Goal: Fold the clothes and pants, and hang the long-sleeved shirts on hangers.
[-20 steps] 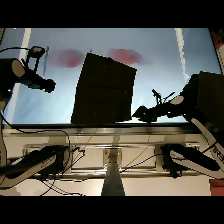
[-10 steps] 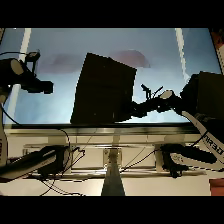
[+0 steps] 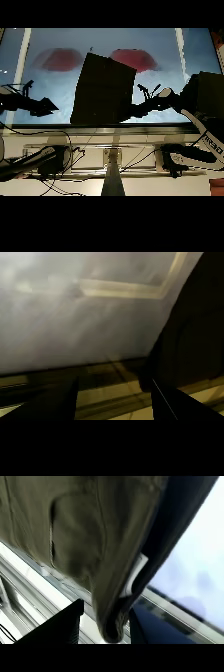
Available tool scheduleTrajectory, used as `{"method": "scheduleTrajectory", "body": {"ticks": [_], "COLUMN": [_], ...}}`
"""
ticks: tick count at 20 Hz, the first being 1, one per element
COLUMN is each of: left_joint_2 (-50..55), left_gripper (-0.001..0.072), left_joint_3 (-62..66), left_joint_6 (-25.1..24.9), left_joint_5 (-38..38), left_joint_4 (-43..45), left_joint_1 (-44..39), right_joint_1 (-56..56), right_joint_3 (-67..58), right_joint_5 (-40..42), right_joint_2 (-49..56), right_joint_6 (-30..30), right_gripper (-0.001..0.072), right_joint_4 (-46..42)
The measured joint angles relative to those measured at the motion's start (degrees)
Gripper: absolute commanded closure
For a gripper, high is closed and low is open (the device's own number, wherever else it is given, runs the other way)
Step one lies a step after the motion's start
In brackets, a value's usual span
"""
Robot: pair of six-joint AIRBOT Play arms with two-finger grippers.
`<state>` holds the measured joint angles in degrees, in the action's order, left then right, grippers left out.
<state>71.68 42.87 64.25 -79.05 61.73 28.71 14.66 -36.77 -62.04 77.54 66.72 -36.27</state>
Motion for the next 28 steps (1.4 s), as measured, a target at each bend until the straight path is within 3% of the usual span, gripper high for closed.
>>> {"method": "scheduleTrajectory", "body": {"ticks": [8,15,24,25,26,27,28], "left_joint_2": [0.02,0.07,2.60,3.28,3.98,4.55,4.96], "left_gripper": [0.0222,0.0222,0.0234,0.0338,0.0491,0.0621,0.0681], "left_joint_3": [-9.70,-10.60,-10.67,-10.64,-10.67,-10.69,-10.71], "left_joint_6": [-7.26,-8.74,-8.94,-9.27,-9.92,-10.60,-11.26], "left_joint_5": [4.48,4.68,4.02,4.02,4.55,5.60,6.56], "left_joint_4": [-6.49,-6.86,-5.18,-5.79,-6.45,-7.02,-7.76], "left_joint_1": [-3.98,-12.15,-14.10,-14.14,-14.16,-14.21,-14.27], "right_joint_1": [0.00,0.00,3.19,3.82,4.37,4.74,5.05], "right_joint_3": [0.00,0.00,-0.04,-0.04,-0.04,-0.07,-0.11], "right_joint_5": [0.90,3.43,5.29,5.95,6.56,6.97,7.45], "right_joint_2": [0.00,0.00,-0.02,0.00,-0.02,-0.02,-0.02], "right_joint_6": [-0.37,-0.39,-0.26,-0.24,-0.24,-0.26,-0.24], "right_gripper": [0.0399,0.0399,0.0400,0.0402,0.0472,0.0629,0.0684], "right_joint_4": [-2.89,-3.10,-2.93,-2.93,-2.91,-2.89,-2.75]}}
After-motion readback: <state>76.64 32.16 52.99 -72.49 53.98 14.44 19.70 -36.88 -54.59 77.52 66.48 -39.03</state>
